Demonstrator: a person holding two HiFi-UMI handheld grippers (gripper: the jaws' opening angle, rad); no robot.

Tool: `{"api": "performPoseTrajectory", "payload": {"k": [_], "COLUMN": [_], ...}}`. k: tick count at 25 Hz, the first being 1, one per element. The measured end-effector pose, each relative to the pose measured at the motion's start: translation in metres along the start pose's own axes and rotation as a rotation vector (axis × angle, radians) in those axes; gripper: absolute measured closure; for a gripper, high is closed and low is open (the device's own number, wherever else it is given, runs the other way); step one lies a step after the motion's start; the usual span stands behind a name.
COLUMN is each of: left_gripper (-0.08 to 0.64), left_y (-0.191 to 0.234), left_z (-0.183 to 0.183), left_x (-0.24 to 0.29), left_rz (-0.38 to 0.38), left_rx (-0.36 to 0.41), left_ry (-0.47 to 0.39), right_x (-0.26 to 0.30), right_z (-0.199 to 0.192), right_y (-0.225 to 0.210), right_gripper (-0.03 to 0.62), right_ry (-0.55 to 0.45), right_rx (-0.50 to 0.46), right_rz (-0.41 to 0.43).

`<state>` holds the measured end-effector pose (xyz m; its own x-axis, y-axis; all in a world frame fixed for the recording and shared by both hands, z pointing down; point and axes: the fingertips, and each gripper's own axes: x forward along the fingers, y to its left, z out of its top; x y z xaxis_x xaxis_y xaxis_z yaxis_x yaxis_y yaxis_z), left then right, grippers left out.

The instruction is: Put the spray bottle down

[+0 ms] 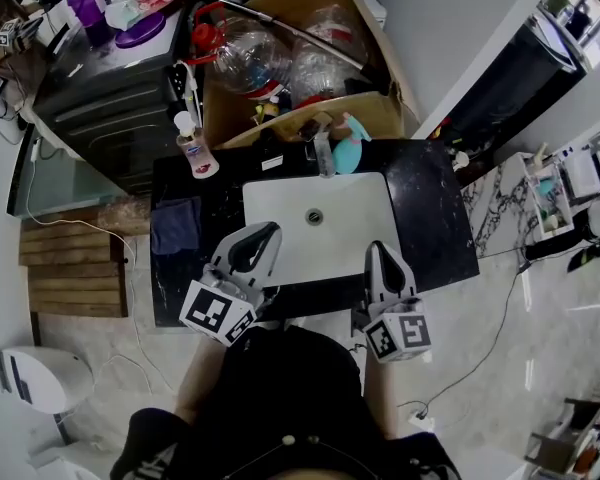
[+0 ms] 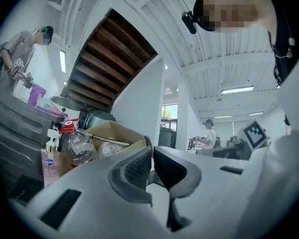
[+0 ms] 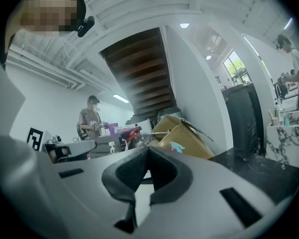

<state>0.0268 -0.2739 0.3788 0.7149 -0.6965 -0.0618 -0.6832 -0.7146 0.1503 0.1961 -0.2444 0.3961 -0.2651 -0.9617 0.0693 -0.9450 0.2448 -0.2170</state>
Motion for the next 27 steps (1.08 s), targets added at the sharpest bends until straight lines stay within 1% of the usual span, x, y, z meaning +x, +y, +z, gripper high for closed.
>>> {"api": "performPoseTrajectory", "payload": {"k": [5, 14, 27], "left_gripper": [0.541, 0.541, 0.541], "left_y": [-0.002, -0.003, 0.002], "left_z": [0.002, 0.007, 0.004], "left_x": [-0.002, -0.001, 0.002], "left_rz": [0.001, 0.005, 0.013], "left_rx": [-0.001, 0.001, -0.006], "left_ry": [-0.008, -0.014, -0.010], "right_x": [-0.002, -0.001, 0.000], "right_z": [0.002, 0.009, 0.010], "right_y": [0.007, 0.013, 0.014], "right_gripper": [0.589, 0.589, 0.589], "right_ry": [0.011, 0.000, -0.005], "right_rx": [-0.061, -0.092, -0.117], "right_rz": [-0.020, -0.006, -0.001]}}
